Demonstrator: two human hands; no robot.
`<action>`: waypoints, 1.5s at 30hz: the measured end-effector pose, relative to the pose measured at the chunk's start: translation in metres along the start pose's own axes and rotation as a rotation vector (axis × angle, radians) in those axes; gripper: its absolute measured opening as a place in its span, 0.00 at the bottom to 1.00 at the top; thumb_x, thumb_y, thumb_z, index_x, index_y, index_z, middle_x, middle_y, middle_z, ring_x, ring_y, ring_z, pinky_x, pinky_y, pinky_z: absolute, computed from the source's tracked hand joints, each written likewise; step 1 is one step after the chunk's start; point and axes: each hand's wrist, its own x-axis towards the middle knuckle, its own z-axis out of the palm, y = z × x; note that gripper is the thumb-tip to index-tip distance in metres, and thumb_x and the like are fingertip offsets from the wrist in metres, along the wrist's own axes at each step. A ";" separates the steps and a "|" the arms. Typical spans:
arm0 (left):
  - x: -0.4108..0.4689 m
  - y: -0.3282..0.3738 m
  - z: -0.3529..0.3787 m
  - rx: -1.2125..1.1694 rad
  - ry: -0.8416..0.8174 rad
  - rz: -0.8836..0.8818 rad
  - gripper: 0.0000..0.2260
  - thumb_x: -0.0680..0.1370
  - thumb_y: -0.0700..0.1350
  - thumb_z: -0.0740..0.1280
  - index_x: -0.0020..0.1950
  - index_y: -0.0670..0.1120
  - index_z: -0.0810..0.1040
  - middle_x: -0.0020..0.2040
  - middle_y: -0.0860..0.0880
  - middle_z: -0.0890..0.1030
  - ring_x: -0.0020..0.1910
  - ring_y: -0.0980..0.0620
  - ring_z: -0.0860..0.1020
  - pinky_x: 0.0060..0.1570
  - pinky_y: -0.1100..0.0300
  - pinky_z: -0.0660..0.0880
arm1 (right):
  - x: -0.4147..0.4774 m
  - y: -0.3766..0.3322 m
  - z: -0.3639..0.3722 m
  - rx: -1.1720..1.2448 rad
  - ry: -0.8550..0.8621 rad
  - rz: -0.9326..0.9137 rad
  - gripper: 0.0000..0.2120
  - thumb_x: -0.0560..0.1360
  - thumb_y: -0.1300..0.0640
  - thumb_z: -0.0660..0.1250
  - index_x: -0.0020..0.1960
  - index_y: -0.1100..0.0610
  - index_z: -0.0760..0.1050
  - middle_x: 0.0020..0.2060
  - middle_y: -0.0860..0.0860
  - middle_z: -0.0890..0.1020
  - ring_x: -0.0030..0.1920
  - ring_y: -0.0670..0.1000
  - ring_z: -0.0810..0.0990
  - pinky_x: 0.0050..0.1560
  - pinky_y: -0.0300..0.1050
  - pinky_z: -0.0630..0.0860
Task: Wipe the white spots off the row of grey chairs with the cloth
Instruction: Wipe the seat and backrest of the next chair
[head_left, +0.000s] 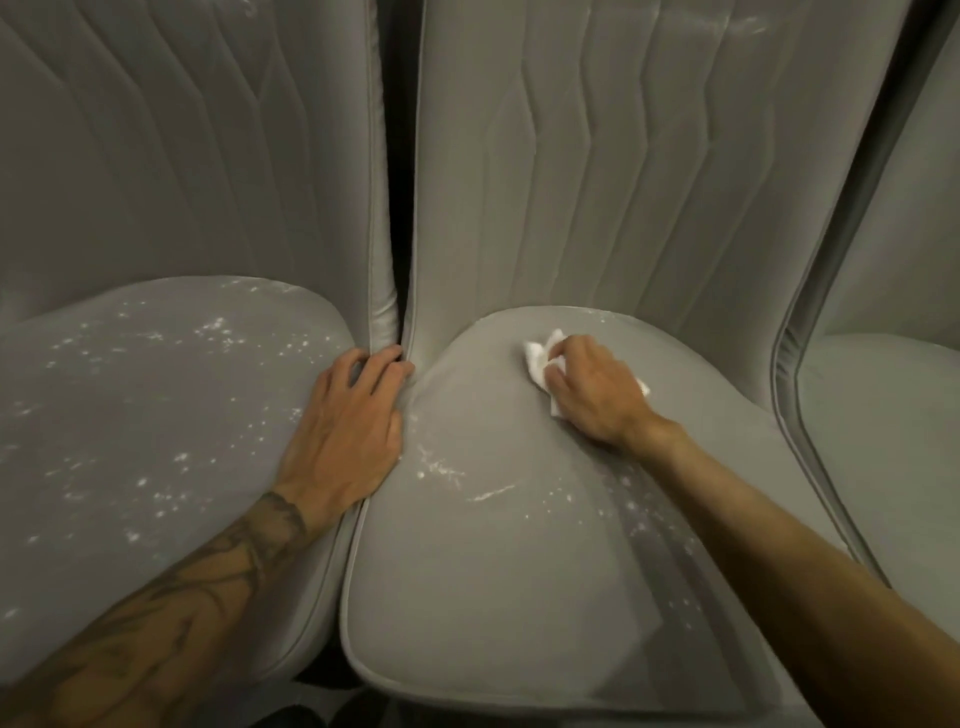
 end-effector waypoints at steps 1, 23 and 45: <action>0.000 0.000 0.000 -0.001 0.003 0.004 0.23 0.77 0.43 0.56 0.71 0.44 0.75 0.73 0.44 0.74 0.67 0.38 0.70 0.65 0.40 0.72 | -0.008 -0.010 0.006 0.009 0.008 -0.031 0.13 0.83 0.48 0.55 0.61 0.55 0.69 0.58 0.57 0.74 0.57 0.61 0.74 0.60 0.56 0.70; 0.000 -0.005 0.006 -0.001 0.062 0.061 0.22 0.77 0.44 0.55 0.69 0.43 0.74 0.72 0.43 0.74 0.64 0.36 0.71 0.59 0.38 0.74 | -0.038 0.031 -0.018 -0.045 -0.009 0.086 0.13 0.84 0.49 0.54 0.59 0.57 0.69 0.57 0.57 0.75 0.55 0.60 0.74 0.60 0.57 0.70; -0.042 -0.008 -0.017 0.062 0.050 0.148 0.19 0.85 0.47 0.54 0.68 0.40 0.78 0.69 0.39 0.78 0.65 0.38 0.78 0.64 0.42 0.74 | -0.074 0.031 -0.032 -0.048 -0.026 0.152 0.13 0.84 0.50 0.55 0.61 0.58 0.70 0.59 0.58 0.75 0.58 0.61 0.74 0.61 0.55 0.70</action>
